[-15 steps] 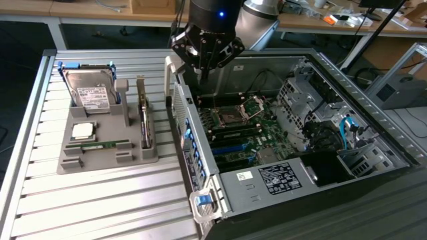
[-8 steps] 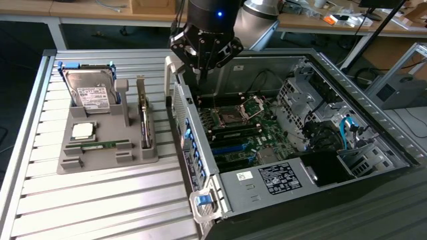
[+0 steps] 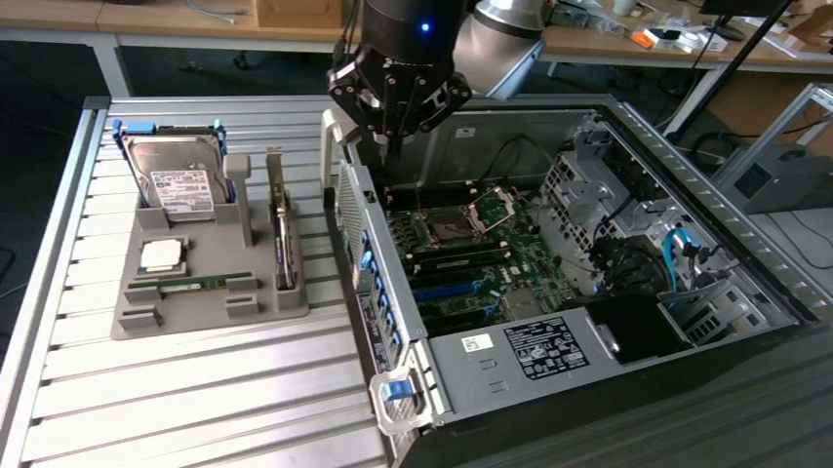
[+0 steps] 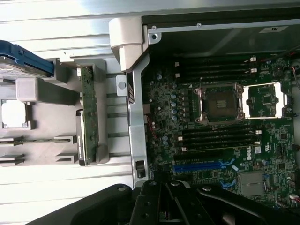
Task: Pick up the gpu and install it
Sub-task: 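Reach for the gpu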
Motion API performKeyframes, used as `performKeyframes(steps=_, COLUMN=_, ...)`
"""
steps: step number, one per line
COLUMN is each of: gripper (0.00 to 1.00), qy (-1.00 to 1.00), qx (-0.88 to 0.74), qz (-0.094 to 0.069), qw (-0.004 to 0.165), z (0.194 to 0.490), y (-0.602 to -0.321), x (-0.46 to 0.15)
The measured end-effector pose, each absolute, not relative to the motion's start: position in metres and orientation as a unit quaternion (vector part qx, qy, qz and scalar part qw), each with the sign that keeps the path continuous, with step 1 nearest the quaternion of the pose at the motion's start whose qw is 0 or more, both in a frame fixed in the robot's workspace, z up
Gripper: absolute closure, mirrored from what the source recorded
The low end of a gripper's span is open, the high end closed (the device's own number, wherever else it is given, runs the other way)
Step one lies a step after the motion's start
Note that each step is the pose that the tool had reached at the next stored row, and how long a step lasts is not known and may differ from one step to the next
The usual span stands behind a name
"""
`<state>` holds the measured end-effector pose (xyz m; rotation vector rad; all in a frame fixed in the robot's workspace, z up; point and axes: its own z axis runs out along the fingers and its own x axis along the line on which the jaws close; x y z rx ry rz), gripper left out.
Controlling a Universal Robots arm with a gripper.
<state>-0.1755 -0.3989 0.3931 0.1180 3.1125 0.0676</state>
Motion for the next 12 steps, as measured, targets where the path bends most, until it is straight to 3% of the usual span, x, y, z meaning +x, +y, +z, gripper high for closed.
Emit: performKeyframes(steps=12, gripper=0.89, qy=0.999, qx=0.038, qz=0.022, qw=0.013, z=0.3930, y=-0.3989, x=-0.1793)
